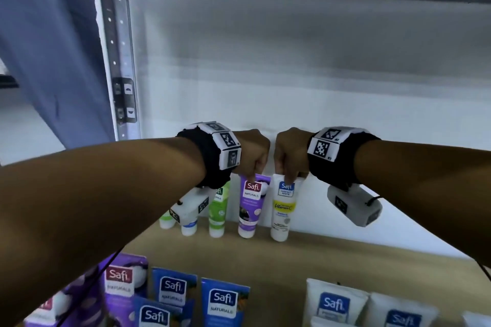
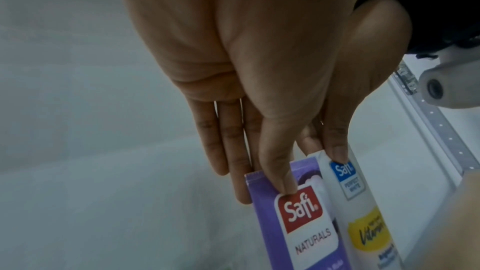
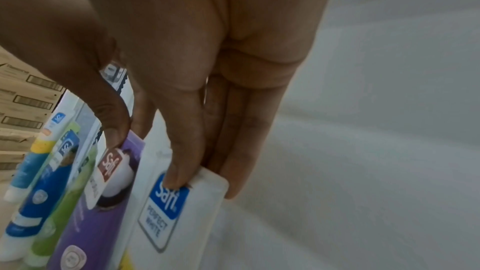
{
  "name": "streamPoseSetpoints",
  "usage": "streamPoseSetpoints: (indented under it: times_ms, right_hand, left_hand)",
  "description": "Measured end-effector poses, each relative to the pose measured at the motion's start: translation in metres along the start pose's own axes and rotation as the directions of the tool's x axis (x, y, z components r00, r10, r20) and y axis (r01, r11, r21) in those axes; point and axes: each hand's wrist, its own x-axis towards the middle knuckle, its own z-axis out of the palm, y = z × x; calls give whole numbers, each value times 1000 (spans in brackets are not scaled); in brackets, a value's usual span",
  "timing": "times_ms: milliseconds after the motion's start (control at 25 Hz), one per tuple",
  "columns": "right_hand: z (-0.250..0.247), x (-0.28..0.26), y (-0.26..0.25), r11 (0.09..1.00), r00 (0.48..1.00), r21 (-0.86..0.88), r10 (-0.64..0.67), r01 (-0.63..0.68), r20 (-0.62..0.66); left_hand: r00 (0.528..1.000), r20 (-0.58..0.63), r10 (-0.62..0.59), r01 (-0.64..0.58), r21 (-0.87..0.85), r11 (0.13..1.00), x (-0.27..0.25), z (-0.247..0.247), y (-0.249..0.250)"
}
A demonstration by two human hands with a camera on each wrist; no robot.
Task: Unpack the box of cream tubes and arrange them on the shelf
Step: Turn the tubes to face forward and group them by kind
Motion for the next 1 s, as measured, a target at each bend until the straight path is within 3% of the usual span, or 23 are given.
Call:
streamPoseSetpoints:
  times_ms: [360,600,800,1000]
  right_hand:
    - [-74,-102,-31,998,974,-60,-9,-5,-228]
    - [-100,-180,-63,999,943,-32,24,-37,-333]
    - [-100,-242,-86,999,927,9,44,-44,-372]
    - [-81,-288,-96,997,919,21,75,-72,-387]
  left_hand:
    - [979,-174,-107,103,-32,994,-78,-97,22]
    - [960,-263,-98,112,38,993,-143,-148,53]
    - [944,-303,-131,140,7,990,-188,-162,89]
    - [951,-279,-133,125,-47,991,-213,-146,119]
